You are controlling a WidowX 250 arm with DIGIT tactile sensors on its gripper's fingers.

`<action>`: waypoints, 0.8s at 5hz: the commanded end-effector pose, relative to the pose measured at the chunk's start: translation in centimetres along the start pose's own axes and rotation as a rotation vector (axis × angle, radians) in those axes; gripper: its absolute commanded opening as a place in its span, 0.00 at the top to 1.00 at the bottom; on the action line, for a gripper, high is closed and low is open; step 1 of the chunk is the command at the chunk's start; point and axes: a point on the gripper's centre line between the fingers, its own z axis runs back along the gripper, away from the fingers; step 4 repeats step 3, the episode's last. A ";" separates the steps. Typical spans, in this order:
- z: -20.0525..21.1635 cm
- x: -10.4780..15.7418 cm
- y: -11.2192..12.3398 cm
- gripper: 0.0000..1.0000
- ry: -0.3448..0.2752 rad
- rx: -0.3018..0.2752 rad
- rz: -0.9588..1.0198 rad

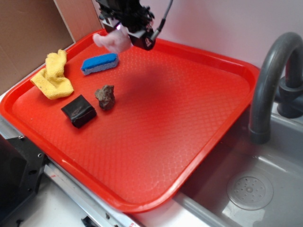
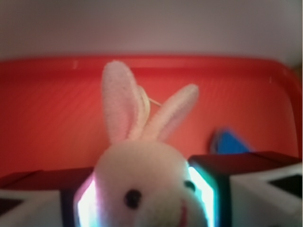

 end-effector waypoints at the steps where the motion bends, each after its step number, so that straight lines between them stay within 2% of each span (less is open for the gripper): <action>1: 10.4 -5.8 0.5 1.00 -0.015 -0.192 -0.027; 2: 10.6 -6.8 0.3 1.00 -0.021 -0.146 0.010; 3: 10.1 -6.5 0.8 1.00 0.016 -0.210 -0.059; 4: 10.1 -6.5 0.8 1.00 0.016 -0.210 -0.059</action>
